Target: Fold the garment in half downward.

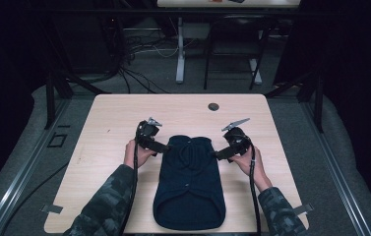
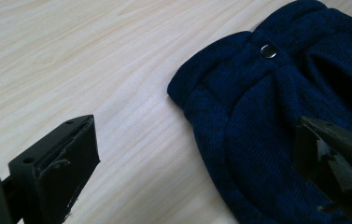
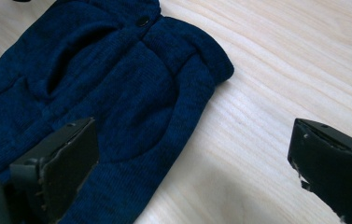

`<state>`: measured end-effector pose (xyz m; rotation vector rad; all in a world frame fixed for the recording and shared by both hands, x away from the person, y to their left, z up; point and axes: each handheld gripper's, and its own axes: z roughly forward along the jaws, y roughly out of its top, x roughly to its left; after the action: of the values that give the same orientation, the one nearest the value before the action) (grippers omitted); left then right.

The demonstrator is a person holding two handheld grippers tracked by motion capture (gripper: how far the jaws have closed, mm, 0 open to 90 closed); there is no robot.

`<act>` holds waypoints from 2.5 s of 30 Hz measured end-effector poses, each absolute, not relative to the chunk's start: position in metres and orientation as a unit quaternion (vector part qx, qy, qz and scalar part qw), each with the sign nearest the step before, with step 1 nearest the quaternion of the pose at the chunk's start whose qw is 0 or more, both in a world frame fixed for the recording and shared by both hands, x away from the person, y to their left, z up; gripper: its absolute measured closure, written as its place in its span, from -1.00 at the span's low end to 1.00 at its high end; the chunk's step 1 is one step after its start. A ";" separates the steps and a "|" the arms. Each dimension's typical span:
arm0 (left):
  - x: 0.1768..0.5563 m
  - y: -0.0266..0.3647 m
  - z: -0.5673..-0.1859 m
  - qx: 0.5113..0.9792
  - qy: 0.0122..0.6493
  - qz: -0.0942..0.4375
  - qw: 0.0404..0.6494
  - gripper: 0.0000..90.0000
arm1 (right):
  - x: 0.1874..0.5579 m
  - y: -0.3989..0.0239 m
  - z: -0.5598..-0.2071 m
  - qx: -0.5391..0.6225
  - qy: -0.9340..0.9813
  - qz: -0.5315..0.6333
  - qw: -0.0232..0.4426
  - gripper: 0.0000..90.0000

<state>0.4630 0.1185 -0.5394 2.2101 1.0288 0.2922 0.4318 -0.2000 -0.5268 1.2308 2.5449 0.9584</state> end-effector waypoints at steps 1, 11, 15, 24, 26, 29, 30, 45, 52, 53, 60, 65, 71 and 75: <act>0.466 0.116 -0.540 0.847 0.396 0.108 0.337 -0.98 | 0.436 -0.198 -0.528 0.410 0.854 0.313 0.072 -0.96; 0.483 0.108 -0.547 0.847 0.404 0.089 0.333 -0.99 | 0.456 -0.187 -0.537 0.415 0.853 0.311 0.055 -0.81; 0.489 0.103 -0.550 0.850 0.404 0.089 0.326 -0.98 | 0.465 -0.185 -0.539 0.420 0.850 0.315 0.044 -0.71; 0.499 0.091 -0.560 0.856 0.404 0.077 0.312 -0.85 | 0.483 -0.175 -0.550 0.432 0.850 0.300 0.032 -0.44; 0.500 0.089 -0.561 0.857 0.405 0.074 0.310 -0.84 | 0.486 -0.174 -0.551 0.434 0.850 0.297 0.033 -0.37; 0.502 0.086 -0.562 0.859 0.402 0.073 0.307 -0.75 | 0.489 -0.172 -0.551 0.438 0.847 0.302 0.031 -0.27; 0.502 0.086 -0.563 0.859 0.403 0.074 0.307 -0.72 | 0.490 -0.172 -0.550 0.435 0.848 0.302 0.033 -0.23; 0.503 0.084 -0.565 0.858 0.396 0.051 0.322 -0.15 | 0.497 -0.169 -0.562 0.442 0.840 0.316 -0.001 0.37; 0.503 0.083 -0.564 0.859 0.388 0.032 0.332 0.32 | 0.494 -0.166 -0.561 0.431 0.844 0.320 0.002 0.61; 0.502 0.083 -0.563 0.860 0.386 0.034 0.332 0.37 | 0.493 -0.166 -0.560 0.427 0.847 0.316 0.006 0.62; 0.497 0.085 -0.550 0.858 0.376 0.051 0.346 0.47 | 0.485 -0.167 -0.545 0.409 0.850 0.331 0.038 0.64; 0.492 0.087 -0.539 0.860 0.366 0.058 0.350 0.41 | 0.474 -0.167 -0.526 0.384 0.855 0.342 0.064 0.64; 0.486 0.091 -0.524 0.864 0.350 0.049 0.358 0.36 | 0.460 -0.167 -0.508 0.358 0.858 0.358 0.087 0.64; 0.482 0.092 -0.516 0.867 0.339 0.043 0.363 0.31 | 0.452 -0.167 -0.499 0.347 0.857 0.369 0.095 0.64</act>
<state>0.4819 0.0922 -0.5157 2.2321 0.8739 0.1113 0.4519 -0.1675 -0.4985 1.0287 2.5398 1.0944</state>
